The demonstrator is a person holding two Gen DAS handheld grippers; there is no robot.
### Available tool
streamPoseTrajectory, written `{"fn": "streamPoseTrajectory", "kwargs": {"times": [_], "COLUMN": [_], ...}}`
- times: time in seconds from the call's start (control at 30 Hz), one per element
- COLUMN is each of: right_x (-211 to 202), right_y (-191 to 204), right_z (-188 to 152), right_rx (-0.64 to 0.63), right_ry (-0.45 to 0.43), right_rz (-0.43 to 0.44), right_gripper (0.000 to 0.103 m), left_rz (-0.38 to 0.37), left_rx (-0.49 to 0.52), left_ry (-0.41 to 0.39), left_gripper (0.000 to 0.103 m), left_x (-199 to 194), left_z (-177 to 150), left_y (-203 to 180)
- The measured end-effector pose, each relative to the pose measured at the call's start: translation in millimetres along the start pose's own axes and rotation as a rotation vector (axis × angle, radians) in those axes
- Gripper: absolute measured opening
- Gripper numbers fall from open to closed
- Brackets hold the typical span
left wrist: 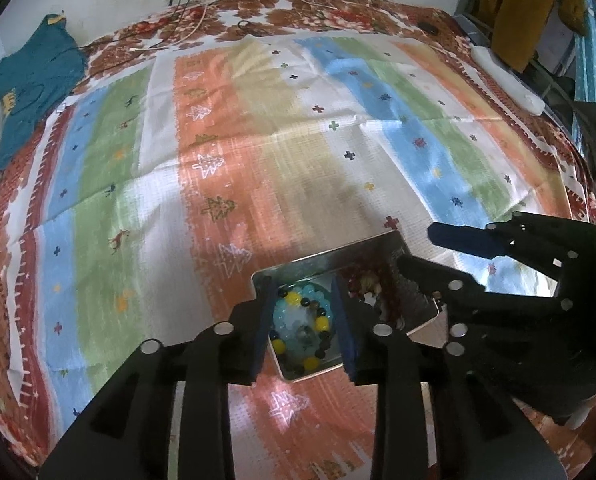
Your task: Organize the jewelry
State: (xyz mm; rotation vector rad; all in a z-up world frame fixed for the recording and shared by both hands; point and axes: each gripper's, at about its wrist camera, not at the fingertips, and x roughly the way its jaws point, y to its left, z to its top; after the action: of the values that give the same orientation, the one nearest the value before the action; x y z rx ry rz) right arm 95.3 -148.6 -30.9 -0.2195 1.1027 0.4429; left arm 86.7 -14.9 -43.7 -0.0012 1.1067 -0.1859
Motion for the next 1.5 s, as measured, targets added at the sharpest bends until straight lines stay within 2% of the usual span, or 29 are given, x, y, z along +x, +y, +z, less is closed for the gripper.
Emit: {"fn": "streamPoseTrajectory", "kwargs": {"times": [0.13,0.2,0.33,0.4,0.47,0.6,0.77,1.0,1.5], "right_x": [-8.7,-16.9,-29.9,-34.2,-38.6,-45.1,-56.7,-64.2,-67.9], "right_y": [-1.2,-1.3,-3.9,-3.7,-3.5,-0.9,0.3,0.7,4.1], "right_z": [-6.9,-11.1,-18.6,-21.6,-25.4,-31.6,-41.5,-48.0,-51.4], "right_rx": [0.006,0.012,0.03,0.031,0.031,0.024,0.03,0.036,0.02], "right_ry": [-0.018,-0.038,-0.071,-0.083,-0.096,-0.114,-0.153,-0.185,-0.198], "right_rz": [-0.005,-0.007,-0.011,-0.008,-0.006,-0.006,-0.019,-0.023,-0.021], "right_gripper": [0.044,0.05,0.055,0.061,0.065,0.075,0.083,0.088,0.088], "left_rz": [-0.009,-0.011,-0.03,-0.038,-0.027,0.004,0.022,0.028,0.054], "left_rx": [-0.011,-0.01,-0.02,-0.027,-0.022,-0.013,-0.016,-0.017,0.007], "left_ry": [-0.027,-0.046,-0.092,-0.109,-0.124,-0.13,-0.142,-0.167,-0.153], "left_gripper": [0.044,0.055,0.066,0.072,0.082,0.092,0.096,0.097,0.097], "left_x": [-11.5,-18.1,-32.3,-37.2,-41.6,-44.4,-48.9,-57.5,-54.4], "left_z": [-7.0,-10.6,-17.4,-20.1,-24.7,-32.0,-40.3,-52.8,-58.0], "left_y": [2.3,1.8,1.2,1.4,0.7,-0.5,1.6,4.4,0.4]}}
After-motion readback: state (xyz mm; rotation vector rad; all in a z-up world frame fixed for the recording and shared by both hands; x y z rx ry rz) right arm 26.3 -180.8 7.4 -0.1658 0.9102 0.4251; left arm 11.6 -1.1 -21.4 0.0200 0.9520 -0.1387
